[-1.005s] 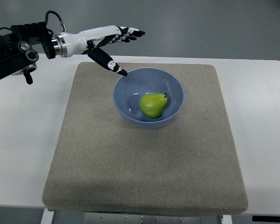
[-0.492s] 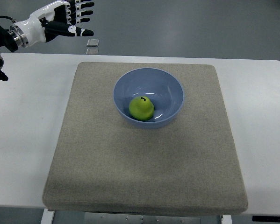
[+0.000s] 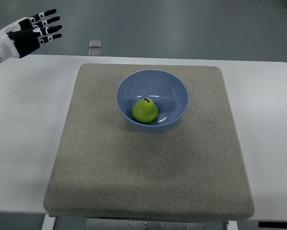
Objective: Place pear in bowl with left hand
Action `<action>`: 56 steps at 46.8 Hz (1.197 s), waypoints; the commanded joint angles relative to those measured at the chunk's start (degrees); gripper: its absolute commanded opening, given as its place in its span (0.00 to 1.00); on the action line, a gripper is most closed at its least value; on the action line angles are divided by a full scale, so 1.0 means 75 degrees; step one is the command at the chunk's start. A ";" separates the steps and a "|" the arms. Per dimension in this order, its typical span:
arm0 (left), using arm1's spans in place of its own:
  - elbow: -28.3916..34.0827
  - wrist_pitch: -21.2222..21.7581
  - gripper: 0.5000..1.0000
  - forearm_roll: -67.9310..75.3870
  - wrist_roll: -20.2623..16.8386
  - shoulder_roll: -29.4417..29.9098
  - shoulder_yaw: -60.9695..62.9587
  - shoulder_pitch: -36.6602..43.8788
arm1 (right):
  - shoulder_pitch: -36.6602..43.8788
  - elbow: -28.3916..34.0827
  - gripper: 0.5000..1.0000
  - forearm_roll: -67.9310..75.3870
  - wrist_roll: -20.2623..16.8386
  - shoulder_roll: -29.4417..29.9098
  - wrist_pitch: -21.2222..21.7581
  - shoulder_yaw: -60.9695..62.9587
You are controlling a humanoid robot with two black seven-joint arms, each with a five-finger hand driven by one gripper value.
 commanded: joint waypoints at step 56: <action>0.0037 0.0002 0.99 -0.1680 0.1551 -0.0644 -0.0422 0.0396 | -0.0017 0.0124 0.85 0.0035 0.0000 0.0000 0.0094 0.0023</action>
